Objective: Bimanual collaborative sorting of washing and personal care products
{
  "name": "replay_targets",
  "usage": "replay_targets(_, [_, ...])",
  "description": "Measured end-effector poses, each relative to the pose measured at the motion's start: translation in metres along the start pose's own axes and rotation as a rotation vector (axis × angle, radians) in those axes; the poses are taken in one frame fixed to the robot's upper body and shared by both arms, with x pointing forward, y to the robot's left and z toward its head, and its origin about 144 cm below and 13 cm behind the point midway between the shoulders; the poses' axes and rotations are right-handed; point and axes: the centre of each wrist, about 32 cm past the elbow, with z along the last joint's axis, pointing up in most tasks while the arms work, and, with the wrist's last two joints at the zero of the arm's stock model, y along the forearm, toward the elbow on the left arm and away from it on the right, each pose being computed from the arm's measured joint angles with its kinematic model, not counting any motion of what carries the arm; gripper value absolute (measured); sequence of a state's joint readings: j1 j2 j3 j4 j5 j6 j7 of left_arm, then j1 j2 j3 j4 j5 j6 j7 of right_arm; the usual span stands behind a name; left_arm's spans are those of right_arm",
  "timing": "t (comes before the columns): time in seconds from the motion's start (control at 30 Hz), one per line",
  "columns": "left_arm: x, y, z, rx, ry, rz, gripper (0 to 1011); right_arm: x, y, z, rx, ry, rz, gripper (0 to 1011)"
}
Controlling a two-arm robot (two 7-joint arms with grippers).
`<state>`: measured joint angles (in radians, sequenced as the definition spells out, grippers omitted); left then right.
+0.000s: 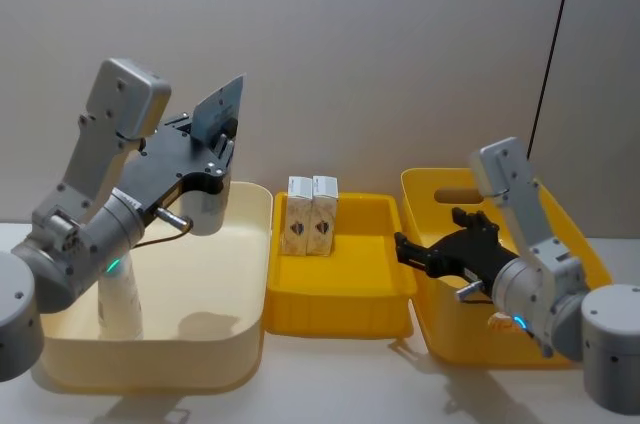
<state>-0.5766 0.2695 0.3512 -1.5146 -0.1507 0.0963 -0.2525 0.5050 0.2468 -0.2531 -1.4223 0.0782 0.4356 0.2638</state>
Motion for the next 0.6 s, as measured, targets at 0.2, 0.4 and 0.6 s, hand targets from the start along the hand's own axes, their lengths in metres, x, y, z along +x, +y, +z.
replay_targets(0.2, [-0.001, -0.002, 0.005, -0.011, 0.042, -0.014, 215, -0.004, 0.002, 0.003, 0.012, -0.001, 0.036, 1001])
replay_targets(0.4, [-0.002, -0.005, 0.01, -0.031, 0.08, -0.027, 215, -0.008, 0.004, 0.009, 0.035, 0.013, 0.106, 1001])
replay_targets(0.6, [-0.003, -0.007, 0.012, -0.05, 0.105, -0.037, 215, -0.01, 0.005, 0.015, 0.057, 0.028, 0.175, 1001])
